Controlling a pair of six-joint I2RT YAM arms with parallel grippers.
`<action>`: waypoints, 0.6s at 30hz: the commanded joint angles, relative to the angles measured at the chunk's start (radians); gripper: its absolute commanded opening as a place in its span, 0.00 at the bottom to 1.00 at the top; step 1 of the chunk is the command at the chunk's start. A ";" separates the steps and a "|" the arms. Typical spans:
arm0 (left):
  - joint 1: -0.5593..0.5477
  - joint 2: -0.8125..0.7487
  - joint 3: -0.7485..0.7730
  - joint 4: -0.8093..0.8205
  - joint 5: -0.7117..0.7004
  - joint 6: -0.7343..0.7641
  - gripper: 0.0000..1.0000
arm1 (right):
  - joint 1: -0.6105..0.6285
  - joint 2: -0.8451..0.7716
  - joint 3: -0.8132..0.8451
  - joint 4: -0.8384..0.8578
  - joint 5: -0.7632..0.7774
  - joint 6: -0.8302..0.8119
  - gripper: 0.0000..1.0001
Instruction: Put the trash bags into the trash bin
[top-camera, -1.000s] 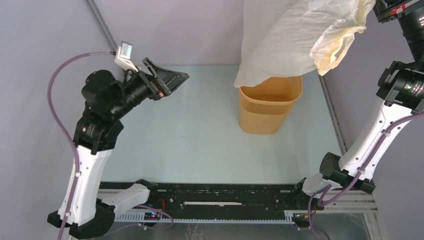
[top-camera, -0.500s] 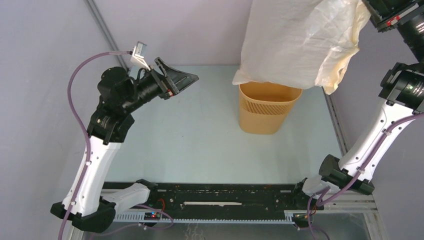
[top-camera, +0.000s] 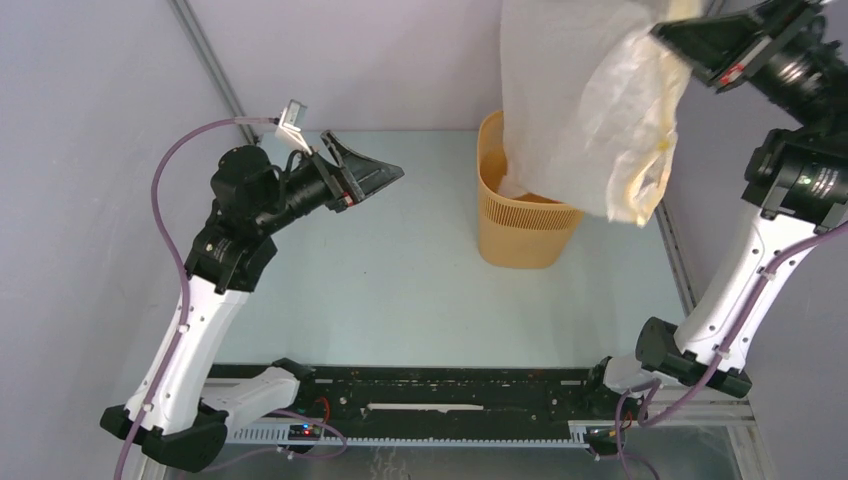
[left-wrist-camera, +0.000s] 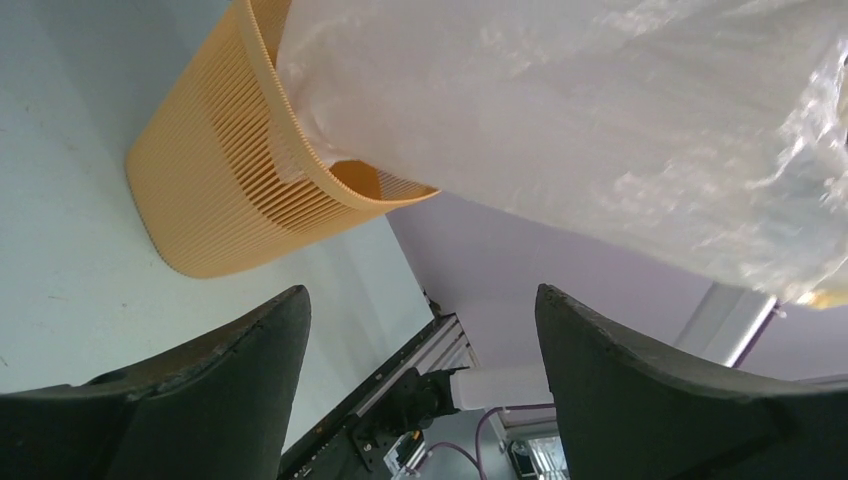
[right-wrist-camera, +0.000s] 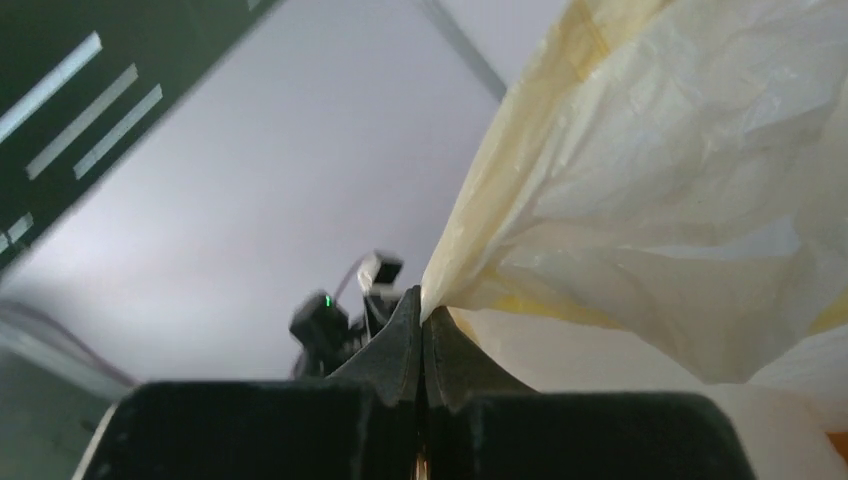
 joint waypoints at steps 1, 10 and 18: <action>-0.013 0.019 0.003 0.047 0.043 -0.009 0.87 | 0.138 -0.084 0.050 -0.436 -0.130 -0.513 0.00; -0.020 0.066 0.020 0.104 0.004 -0.006 0.86 | 0.113 -0.232 -0.093 -0.952 0.047 -0.890 0.00; -0.039 0.302 0.229 0.251 -0.157 0.033 0.78 | 0.196 -0.348 -0.299 -0.984 0.099 -0.936 0.00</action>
